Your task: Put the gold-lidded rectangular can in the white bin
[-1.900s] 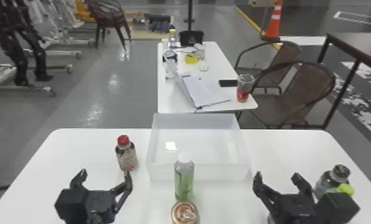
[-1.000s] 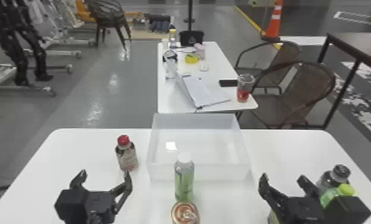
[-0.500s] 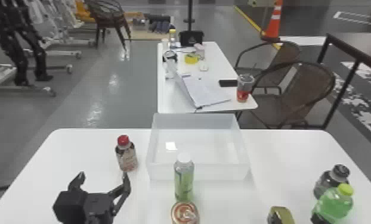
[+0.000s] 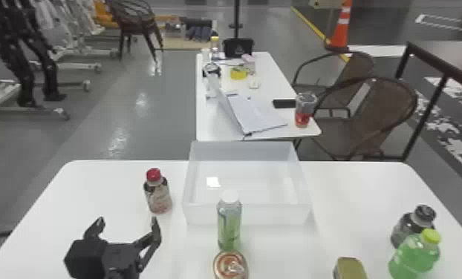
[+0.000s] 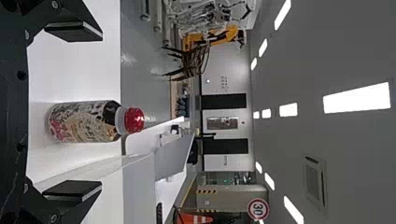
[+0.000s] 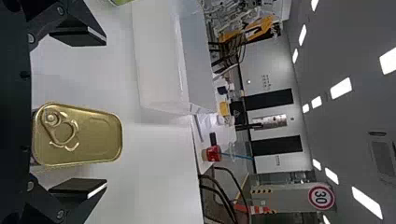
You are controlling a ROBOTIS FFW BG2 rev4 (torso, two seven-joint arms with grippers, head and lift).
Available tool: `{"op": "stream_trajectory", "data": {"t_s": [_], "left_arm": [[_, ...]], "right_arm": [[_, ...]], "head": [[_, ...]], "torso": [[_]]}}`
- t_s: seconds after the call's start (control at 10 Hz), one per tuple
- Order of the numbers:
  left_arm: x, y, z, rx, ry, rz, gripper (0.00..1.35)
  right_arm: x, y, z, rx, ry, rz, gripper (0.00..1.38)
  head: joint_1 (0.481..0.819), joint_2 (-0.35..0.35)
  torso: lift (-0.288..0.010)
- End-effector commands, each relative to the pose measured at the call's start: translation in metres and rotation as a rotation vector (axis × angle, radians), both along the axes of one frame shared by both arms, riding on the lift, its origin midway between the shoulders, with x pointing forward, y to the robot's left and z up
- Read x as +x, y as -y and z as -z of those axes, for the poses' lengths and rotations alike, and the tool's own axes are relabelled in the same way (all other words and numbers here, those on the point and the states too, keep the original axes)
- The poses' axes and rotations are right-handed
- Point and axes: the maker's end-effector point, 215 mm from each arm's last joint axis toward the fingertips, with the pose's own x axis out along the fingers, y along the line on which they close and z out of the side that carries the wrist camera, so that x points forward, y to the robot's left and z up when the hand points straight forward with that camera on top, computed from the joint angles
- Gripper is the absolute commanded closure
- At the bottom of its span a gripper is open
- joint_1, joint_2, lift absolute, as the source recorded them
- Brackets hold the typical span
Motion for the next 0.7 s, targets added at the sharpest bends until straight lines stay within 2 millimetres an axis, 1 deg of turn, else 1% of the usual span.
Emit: {"op": "stream_trajectory", "data": {"t_s": [0.0,0.1,0.3,0.6], "left_arm": [[0.0,-0.001,0.001,0.0,-0.003,-0.001,0.18],[-0.001,-0.001,0.001,0.002,-0.003,-0.002,0.18],[-0.001,-0.002,0.002,0.001,-0.004,-0.004,0.18],[-0.001,-0.002,0.002,0.001,-0.003,-0.003,0.18]], "right_arm": [[-0.015,0.008,0.011,-0.008,-0.03,0.029,0.22],[-0.022,0.013,0.018,-0.013,-0.047,0.042,0.22],[-0.03,0.021,0.029,-0.035,-0.07,0.042,0.22],[-0.034,0.026,0.037,-0.03,-0.087,0.045,0.22]], "head": [[0.549,0.0],[0.549,0.0],[0.549,0.0],[0.549,0.0]], "torso": [[-0.1],[-0.1],[-0.1],[-0.1]]}}
